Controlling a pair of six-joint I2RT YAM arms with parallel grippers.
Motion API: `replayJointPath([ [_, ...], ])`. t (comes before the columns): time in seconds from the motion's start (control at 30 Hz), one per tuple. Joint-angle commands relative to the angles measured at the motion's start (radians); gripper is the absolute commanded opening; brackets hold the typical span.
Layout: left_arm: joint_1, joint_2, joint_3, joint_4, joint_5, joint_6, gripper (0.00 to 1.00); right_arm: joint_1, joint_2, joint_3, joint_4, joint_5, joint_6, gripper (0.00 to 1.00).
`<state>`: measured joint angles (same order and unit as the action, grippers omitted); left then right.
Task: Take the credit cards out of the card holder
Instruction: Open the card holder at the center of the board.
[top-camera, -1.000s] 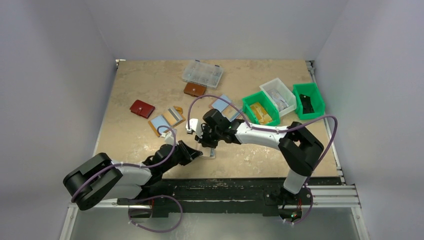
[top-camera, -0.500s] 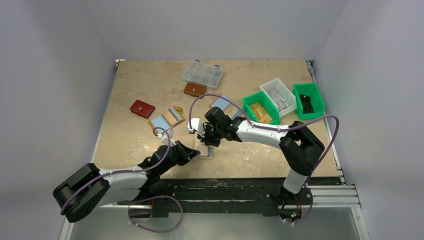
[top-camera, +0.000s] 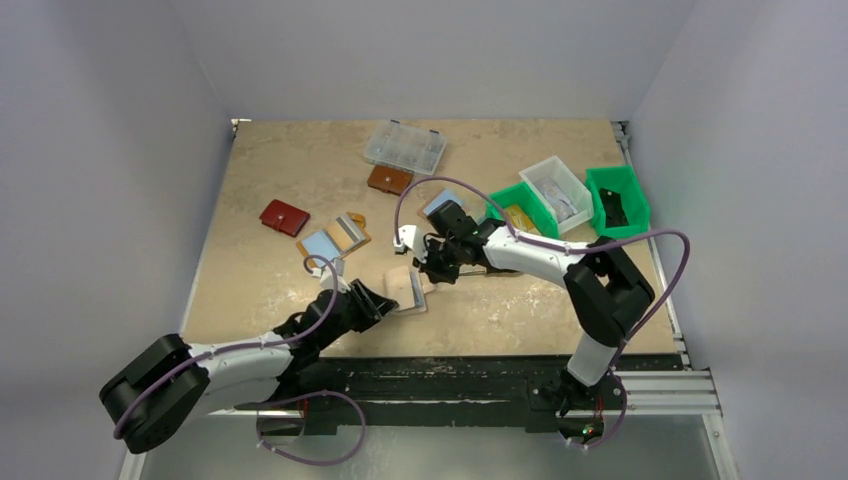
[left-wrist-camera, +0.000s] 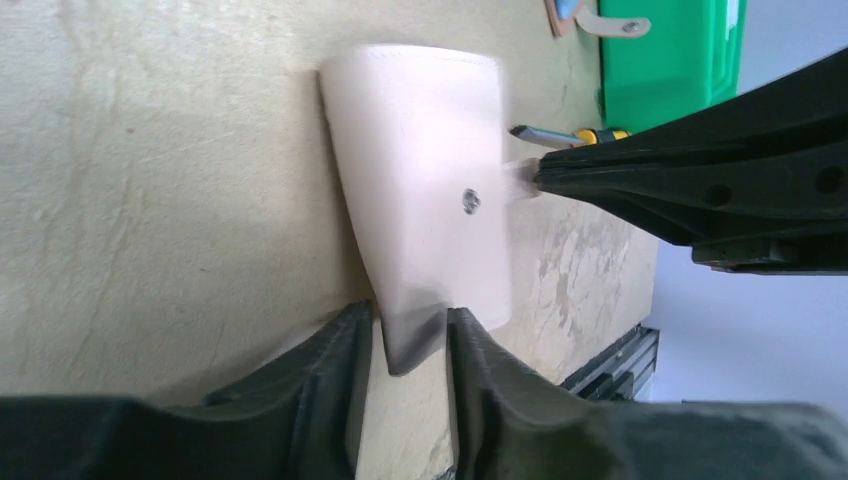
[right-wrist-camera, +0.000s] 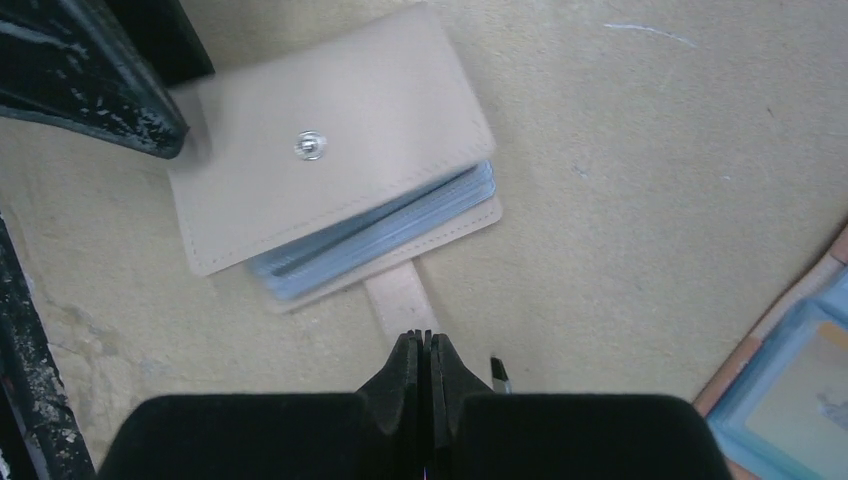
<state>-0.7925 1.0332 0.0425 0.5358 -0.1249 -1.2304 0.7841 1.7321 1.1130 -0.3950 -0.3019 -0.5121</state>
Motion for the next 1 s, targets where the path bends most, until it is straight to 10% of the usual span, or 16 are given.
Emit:
replayJointPath([
  [0.0,0.002,-0.066,0.096,-0.238,-0.062,0.087,0.47,-0.039,-0.001,0.05,-0.06,-0.054,-0.037,0.03],
  [0.2,0.001,-0.175,0.23,-0.549,-0.115,0.22,0.77,-0.05,0.018,0.066,-0.077,-0.156,-0.012,0.03],
  [0.47,-0.042,-0.171,0.291,-0.551,-0.056,0.319,0.81,-0.082,0.054,0.082,-0.077,-0.253,0.05,0.0],
  [0.97,-0.444,0.264,0.69,-0.84,-0.636,0.31,0.88,-0.13,0.113,0.097,-0.088,-0.345,0.104,0.0],
])
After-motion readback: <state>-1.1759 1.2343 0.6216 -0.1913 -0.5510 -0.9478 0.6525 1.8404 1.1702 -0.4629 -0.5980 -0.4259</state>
